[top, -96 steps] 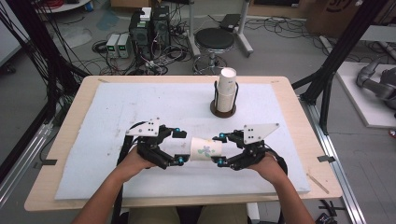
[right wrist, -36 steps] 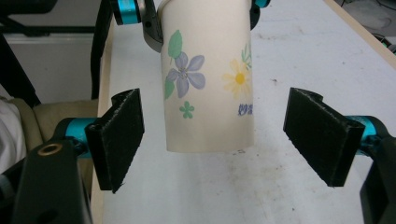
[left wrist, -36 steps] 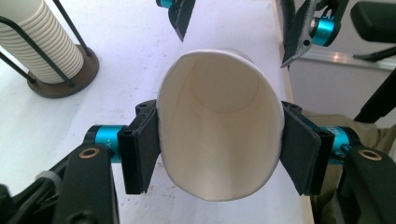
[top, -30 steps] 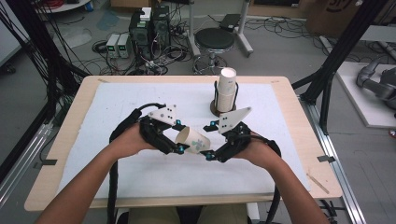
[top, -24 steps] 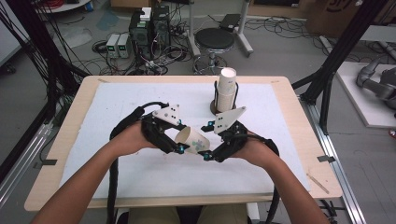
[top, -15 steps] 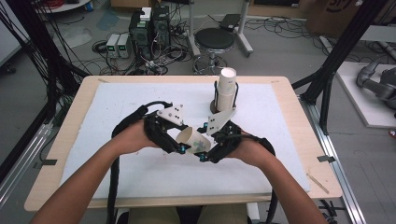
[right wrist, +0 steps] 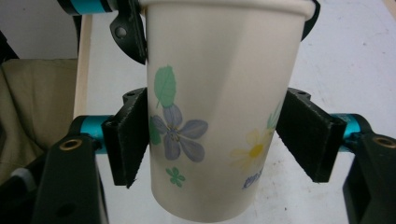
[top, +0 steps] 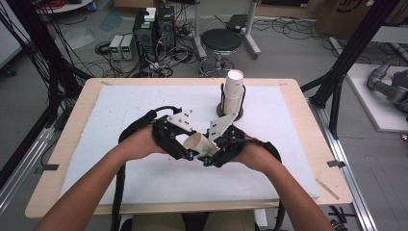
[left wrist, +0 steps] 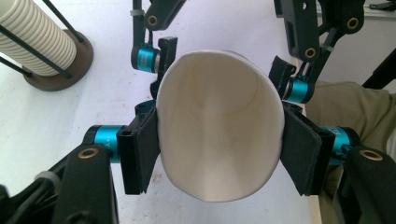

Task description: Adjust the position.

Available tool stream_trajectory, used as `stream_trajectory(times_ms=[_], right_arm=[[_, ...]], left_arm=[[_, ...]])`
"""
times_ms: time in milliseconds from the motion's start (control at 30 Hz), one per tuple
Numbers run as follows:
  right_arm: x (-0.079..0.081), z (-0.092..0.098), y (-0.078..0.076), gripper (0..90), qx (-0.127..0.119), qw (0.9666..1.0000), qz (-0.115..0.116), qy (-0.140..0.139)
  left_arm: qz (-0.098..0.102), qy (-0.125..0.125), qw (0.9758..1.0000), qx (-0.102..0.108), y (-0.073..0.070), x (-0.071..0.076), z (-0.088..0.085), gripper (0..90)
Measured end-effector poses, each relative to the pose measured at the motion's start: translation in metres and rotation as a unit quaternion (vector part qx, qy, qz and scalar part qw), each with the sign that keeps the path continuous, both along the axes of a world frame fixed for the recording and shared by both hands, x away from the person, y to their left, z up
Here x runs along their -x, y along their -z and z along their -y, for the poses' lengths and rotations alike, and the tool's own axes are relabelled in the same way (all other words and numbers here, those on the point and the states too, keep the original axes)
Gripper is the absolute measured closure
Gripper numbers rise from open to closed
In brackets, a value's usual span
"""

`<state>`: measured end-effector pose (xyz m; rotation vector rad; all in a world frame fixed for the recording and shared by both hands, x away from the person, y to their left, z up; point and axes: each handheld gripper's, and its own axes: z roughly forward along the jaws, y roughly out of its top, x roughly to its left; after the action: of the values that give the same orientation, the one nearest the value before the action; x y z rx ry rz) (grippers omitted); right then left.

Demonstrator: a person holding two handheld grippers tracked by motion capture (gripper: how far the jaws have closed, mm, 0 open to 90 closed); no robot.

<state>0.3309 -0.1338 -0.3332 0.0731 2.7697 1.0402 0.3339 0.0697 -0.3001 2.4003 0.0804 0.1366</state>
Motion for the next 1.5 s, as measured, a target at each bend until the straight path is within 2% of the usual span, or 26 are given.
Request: stream_trajectory(times_ms=[100,333,400,500,600,700,800,833,933,967,1000,1067,1133,1200,1267,1300,1333,1367,1433,1467,1500], right_arm=[[0.000,-0.001,0.000,35.6,0.003,1.0000,-0.004,-0.007],[-0.001,-0.003,0.003,36.4,0.005,0.9999,-0.010,-0.005],[-0.001,-0.002,0.003,36.4,0.005,0.9999,-0.011,-0.005],[-0.002,0.000,0.004,36.4,0.009,0.9999,-0.014,0.000],[-0.005,0.006,0.005,36.5,0.008,0.9997,-0.022,0.004],[-0.008,0.015,0.008,36.4,0.002,0.9995,-0.028,0.014],[-0.008,0.024,0.011,36.0,-0.006,0.9992,-0.032,0.025],[-0.008,0.028,0.012,35.7,-0.010,0.9990,-0.032,0.029],[-0.006,0.044,0.015,35.4,-0.036,0.9976,-0.035,0.047],[-0.006,0.046,0.015,35.3,-0.040,0.9974,-0.034,0.050],[-0.005,0.052,0.016,35.3,-0.046,0.9968,-0.033,0.056],[-0.002,0.062,0.018,35.3,-0.062,0.9953,-0.031,0.067],[0.001,0.073,0.020,35.3,-0.077,0.9936,-0.025,0.079],[0.004,0.084,0.021,35.3,-0.096,0.9910,-0.017,0.092],[0.008,0.094,0.022,35.4,-0.119,0.9872,-0.010,0.106],[0.010,0.098,0.023,35.5,-0.132,0.9846,-0.007,0.114],[0.011,0.103,0.024,35.6,-0.144,0.9822,0.000,0.121],[0.013,0.107,0.025,35.7,-0.158,0.9791,0.004,0.128],[0.016,0.115,0.028,35.9,-0.186,0.9721,0.010,0.143],[0.018,0.119,0.030,36.1,-0.203,0.9671,0.015,0.153],[0.019,0.121,0.031,36.1,-0.213,0.9641,0.013,0.158]], left_arm=[[0.002,0.000,1.0000,-0.002,0.000,0.000,0.001,35.0],[0.001,-0.008,1.0000,0.006,0.002,0.000,0.001,32.2],[-0.002,-0.010,0.9998,0.016,0.003,-0.001,0.001,28.8],[-0.003,-0.023,0.9984,0.052,0.004,-0.002,-0.003,17.3],[-0.002,-0.035,0.9964,0.077,0.003,-0.004,-0.011,17.8],[-0.008,-0.051,0.9933,0.103,0.003,-0.004,-0.022,17.9],[-0.011,-0.068,0.9886,0.134,0.005,-0.005,-0.033,17.8],[-0.012,-0.078,0.9862,0.145,0.007,-0.004,-0.038,17.8],[-0.008,-0.107,0.9815,0.159,0.015,-0.004,-0.048,17.9],[-0.011,-0.118,0.9789,0.167,0.019,-0.004,-0.052,17.8],[-0.012,-0.124,0.9773,0.171,0.023,-0.005,-0.056,17.8],[-0.015,-0.139,0.9722,0.187,0.031,-0.003,-0.063,17.9],[-0.013,-0.151,0.9682,0.199,0.037,-0.002,-0.071,17.9],[-0.009,-0.168,0.9626,0.213,0.044,0.000,-0.078,17.6],[-0.005,-0.181,0.9572,0.226,0.052,0.001,-0.086,17.5],[-0.004,-0.190,0.9529,0.236,0.056,0.003,-0.088,17.5],[-0.003,-0.198,0.9496,0.243,0.059,0.004,-0.091,17.5],[0.000,-0.202,0.9479,0.247,0.063,0.005,-0.095,17.5],[0.008,-0.215,0.9416,0.259,0.070,0.008,-0.100,17.5],[0.012,-0.218,0.9405,0.261,0.072,0.009,-0.101,17.5],[0.014,-0.222,0.9393,0.262,0.075,0.010,-0.103,17.5]])
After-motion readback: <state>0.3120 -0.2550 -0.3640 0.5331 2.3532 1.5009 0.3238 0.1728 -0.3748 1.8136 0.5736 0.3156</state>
